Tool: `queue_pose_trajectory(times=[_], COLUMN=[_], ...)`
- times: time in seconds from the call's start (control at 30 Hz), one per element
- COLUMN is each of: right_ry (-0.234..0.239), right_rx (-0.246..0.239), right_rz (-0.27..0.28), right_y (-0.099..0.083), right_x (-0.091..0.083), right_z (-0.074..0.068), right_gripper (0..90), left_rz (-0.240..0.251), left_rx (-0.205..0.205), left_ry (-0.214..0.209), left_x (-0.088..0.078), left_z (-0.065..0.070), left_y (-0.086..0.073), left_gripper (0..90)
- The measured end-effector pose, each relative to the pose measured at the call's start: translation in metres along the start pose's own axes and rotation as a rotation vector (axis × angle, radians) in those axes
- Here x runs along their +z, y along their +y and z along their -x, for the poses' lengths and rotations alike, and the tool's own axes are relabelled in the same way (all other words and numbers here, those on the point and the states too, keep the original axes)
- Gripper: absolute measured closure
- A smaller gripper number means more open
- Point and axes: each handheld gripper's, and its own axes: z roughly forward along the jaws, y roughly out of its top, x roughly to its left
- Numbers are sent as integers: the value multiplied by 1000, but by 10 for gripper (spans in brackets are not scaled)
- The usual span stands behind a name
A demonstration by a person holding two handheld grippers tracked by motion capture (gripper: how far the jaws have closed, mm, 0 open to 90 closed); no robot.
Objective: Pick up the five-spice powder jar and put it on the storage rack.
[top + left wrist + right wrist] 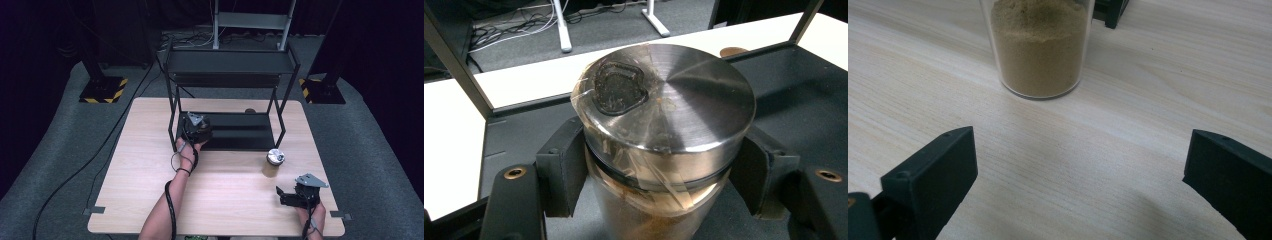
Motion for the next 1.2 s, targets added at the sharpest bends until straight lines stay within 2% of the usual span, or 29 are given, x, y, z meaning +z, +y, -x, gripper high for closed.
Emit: queue_pose_trajectory(times=[0.5, 0.63, 0.7, 0.9, 1.0, 1.07, 1.2], right_ry=[0, 0, -1, -1, 0, 0, 0], right_rx=[0, 0, 0, 0, 0, 0, 0], right_rz=[0, 0, 0, 0, 0, 0, -1], right_y=[0, 0, 0, 0, 0, 0, 0], right_x=[0, 0, 0, 0, 0, 0, 0], right_z=[0, 0, 0, 0, 0, 0, 0], right_gripper=[0, 0, 0, 0, 0, 0, 0], left_rz=[-8, -13, -28, -67, -79, -88, -99], left_rx=[0, -17, -28, -27, -10, -10, 7], left_ry=[-10, -18, -24, -26, -22, -46, -55], left_x=[0, -2, -2, -8, -13, -18, -26], left_z=[-2, -5, -5, -2, 1, 0, 2], left_y=[2, 3, 7, 11, 12, 11, 5], left_gripper=[308, 299, 256, 84, 59, 35, 14])
